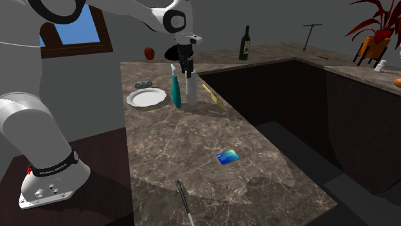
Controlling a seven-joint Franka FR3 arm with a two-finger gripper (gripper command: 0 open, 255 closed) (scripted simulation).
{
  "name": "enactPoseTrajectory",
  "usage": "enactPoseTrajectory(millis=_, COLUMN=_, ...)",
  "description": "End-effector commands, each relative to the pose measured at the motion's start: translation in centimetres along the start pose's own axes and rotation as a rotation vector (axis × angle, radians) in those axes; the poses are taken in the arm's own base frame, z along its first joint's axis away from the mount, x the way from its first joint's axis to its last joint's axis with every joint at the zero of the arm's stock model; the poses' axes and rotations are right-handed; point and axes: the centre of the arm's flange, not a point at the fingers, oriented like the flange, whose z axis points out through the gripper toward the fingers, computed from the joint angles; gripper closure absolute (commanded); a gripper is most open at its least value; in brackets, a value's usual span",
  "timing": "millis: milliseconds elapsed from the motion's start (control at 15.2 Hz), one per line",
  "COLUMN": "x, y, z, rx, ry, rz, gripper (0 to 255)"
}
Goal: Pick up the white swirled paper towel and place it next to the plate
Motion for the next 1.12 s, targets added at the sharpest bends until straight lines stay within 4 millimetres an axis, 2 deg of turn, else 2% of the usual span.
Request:
enactPoseTrajectory(millis=0, x=0.0, y=0.0, z=0.0, rx=0.0, ry=0.0, rz=0.0, gripper=0)
enactPoseTrajectory(millis=264, x=0.0, y=0.0, z=0.0, rx=0.0, ry=0.0, rz=0.0, gripper=0)
enactPoseTrajectory(millis=528, x=0.0, y=0.0, z=-5.0, rx=0.0, ry=0.0, rz=0.0, gripper=0)
enactPoseTrajectory(millis=1056, x=0.0, y=0.0, z=-5.0, rx=0.0, ry=0.0, rz=0.0, gripper=0)
